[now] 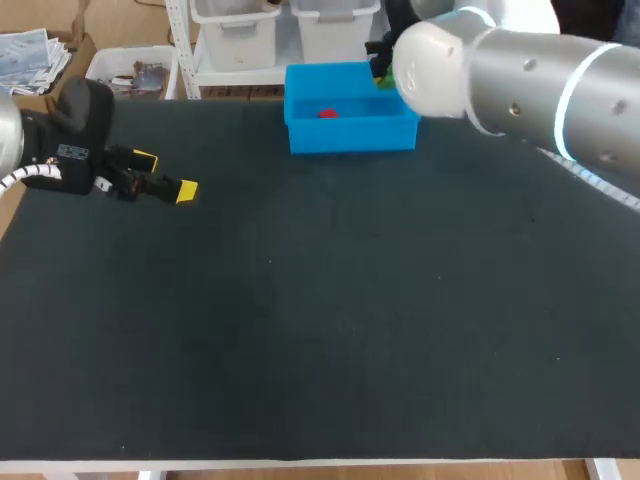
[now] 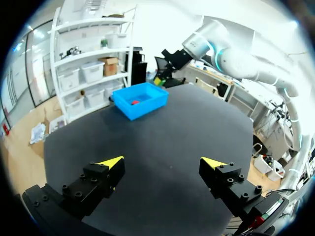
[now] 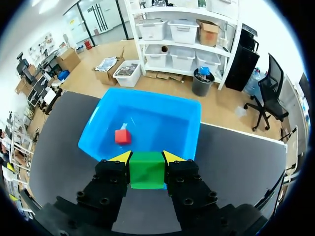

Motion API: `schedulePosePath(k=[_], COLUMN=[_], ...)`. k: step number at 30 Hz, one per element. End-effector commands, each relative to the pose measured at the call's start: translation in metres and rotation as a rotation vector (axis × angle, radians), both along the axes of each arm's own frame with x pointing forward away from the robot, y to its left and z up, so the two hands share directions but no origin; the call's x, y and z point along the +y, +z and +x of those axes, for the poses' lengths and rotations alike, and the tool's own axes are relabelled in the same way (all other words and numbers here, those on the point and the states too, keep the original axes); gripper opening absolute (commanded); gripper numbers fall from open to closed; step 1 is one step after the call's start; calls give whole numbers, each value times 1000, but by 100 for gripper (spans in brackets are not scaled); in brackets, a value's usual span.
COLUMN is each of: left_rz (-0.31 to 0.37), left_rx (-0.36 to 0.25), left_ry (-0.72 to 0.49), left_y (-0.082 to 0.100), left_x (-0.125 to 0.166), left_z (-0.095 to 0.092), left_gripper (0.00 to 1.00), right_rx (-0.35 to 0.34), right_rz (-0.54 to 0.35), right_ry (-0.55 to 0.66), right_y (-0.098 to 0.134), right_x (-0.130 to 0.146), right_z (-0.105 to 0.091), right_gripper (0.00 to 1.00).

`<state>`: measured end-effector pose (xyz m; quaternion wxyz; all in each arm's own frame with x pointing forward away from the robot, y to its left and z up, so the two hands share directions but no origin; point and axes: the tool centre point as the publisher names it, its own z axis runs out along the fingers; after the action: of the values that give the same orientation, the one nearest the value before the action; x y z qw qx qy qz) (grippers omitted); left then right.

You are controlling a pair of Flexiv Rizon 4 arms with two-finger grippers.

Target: Use the left arm to pick the red cube and place it into the blue plastic box first, then use the right arm to grasp the green cube and put it into the same blue plastic box after the first action is fully finished.

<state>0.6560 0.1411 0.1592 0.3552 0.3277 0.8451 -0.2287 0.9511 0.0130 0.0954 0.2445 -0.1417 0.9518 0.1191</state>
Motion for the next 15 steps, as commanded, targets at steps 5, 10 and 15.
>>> schedulePosePath(k=[5,10,15], left_rz=[-13,-13,-13], left_rx=[-10,-10,-10], left_ry=[-5,-5,-5], left_y=[-3,-3,-3], left_x=[2,2,2], left_z=[-1,-1,-1], left_gripper=[100,100,100], right_rx=[76,92,117], right_rz=[-14,-17,-23], right_ry=[29,30,25], right_y=[-1,-12,-25], right_x=[14,16,15], right_z=[33,38,45], right_gripper=[0,0,0])
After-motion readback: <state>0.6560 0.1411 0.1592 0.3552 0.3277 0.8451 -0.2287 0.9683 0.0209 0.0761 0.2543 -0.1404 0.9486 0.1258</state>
